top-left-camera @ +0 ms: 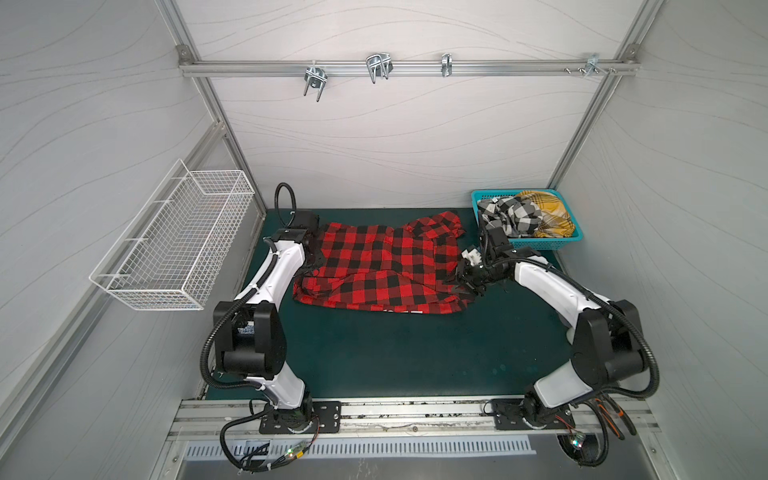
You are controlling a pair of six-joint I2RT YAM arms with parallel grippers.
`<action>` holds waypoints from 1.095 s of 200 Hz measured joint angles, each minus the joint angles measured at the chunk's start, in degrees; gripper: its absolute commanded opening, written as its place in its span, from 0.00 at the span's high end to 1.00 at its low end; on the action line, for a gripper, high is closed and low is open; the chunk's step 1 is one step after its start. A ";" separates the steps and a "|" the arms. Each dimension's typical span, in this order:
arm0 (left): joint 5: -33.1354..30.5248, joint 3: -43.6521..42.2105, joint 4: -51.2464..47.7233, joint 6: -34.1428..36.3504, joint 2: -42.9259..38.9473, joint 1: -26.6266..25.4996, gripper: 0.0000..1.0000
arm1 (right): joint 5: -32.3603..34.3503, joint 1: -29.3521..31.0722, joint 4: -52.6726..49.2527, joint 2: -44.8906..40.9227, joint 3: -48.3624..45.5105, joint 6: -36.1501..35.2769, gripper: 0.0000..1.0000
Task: Fold and stack the long sleeve shirts
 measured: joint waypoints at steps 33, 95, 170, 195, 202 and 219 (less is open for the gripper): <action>7.34 0.02 1.84 -1.36 10.21 -0.96 0.82 | 5.66 2.54 -1.57 12.63 6.51 -2.97 0.65; 8.72 -5.09 2.12 -3.56 15.85 0.22 0.93 | 9.79 5.75 -2.19 21.81 7.50 -4.70 0.66; 11.23 -23.74 1.44 -5.14 -0.07 0.46 0.94 | 2.32 5.38 0.11 12.48 -7.93 -4.28 0.66; 12.55 -28.41 -1.14 -6.32 -7.26 -1.84 0.82 | 1.25 5.38 -1.05 8.09 -13.70 -4.46 0.64; 13.18 -28.92 -1.66 -6.60 -8.85 -2.67 0.77 | 1.27 5.38 -2.23 7.26 -14.40 -4.70 0.62; 14.29 -27.69 -3.23 -7.34 -10.88 -4.07 0.58 | 2.01 5.38 -5.75 6.05 -13.79 -5.88 0.54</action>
